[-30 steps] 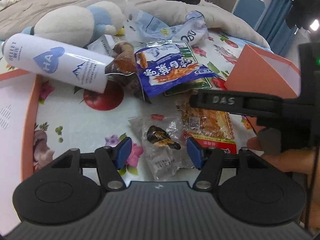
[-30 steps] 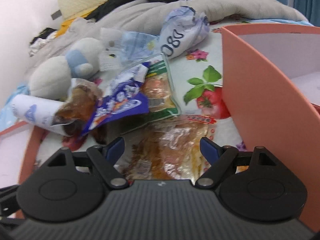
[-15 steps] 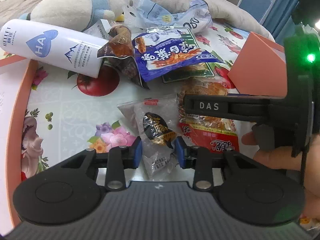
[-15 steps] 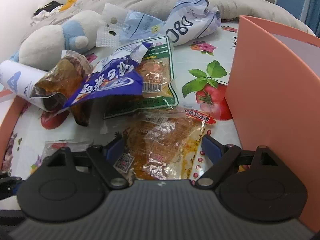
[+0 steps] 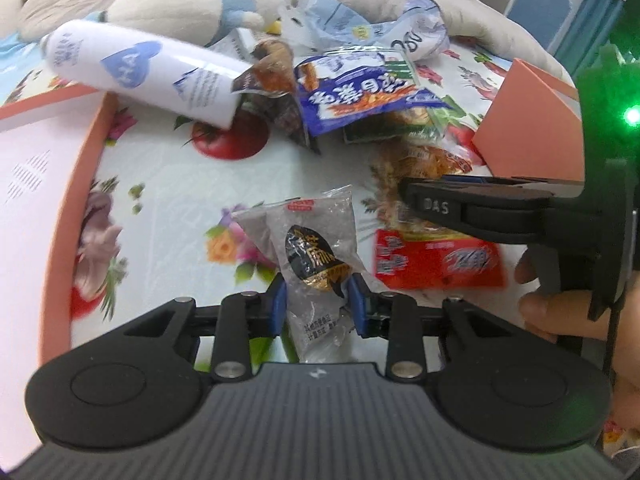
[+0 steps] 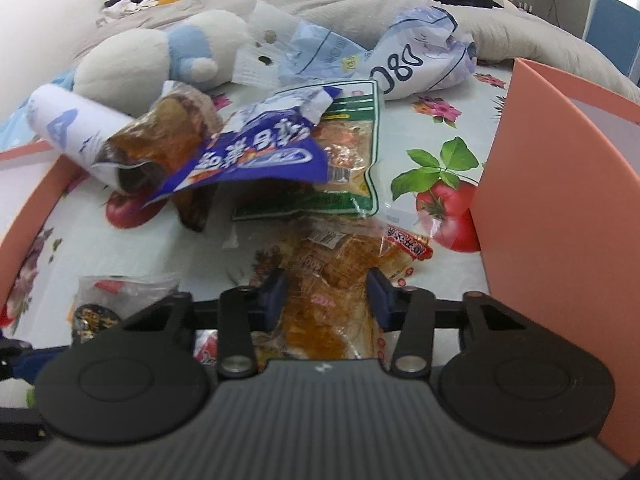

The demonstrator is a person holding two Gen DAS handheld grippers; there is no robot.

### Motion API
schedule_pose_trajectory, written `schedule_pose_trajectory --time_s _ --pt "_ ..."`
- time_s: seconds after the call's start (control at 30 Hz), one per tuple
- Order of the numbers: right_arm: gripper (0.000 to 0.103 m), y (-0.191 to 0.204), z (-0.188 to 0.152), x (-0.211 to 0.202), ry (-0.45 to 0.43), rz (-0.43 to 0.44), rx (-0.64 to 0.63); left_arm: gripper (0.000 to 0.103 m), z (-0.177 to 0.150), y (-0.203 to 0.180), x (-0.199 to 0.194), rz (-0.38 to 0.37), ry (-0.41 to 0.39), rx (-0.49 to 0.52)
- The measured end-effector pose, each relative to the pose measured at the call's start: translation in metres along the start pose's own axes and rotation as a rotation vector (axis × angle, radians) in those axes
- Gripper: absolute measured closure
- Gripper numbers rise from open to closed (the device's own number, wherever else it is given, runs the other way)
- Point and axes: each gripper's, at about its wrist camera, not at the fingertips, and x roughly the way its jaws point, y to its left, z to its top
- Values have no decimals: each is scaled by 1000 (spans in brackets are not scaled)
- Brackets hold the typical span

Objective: Organize snacks
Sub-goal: 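Grasp a clear wrapped snack with the left gripper while the right gripper grasps an orange spicy pack, then carry the clear snack and orange spicy pack over the deep pink box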

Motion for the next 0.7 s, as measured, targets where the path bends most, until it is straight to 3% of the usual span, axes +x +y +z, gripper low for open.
schedule_pose_trajectory --time_s 0.07,0.17,0.4,0.6,0.7 --pt "75 3 -3 -6 2 -2 -14 68 -5 3 -7 12 9 -20" --pt "78 2 -10 -20 7 17 9 71 -10 9 -18 31 26 -64" --pt "80 -3 -30 -62 -5 96 46 75 -28 16 -41 48 33 -129" --pt "80 3 -48 -98 -28 134 5 76 -53 20 -60 37 28 -214" --pt "80 8 -54 -113 -45 136 -14 76 -64 13 -68 57 24 -207"
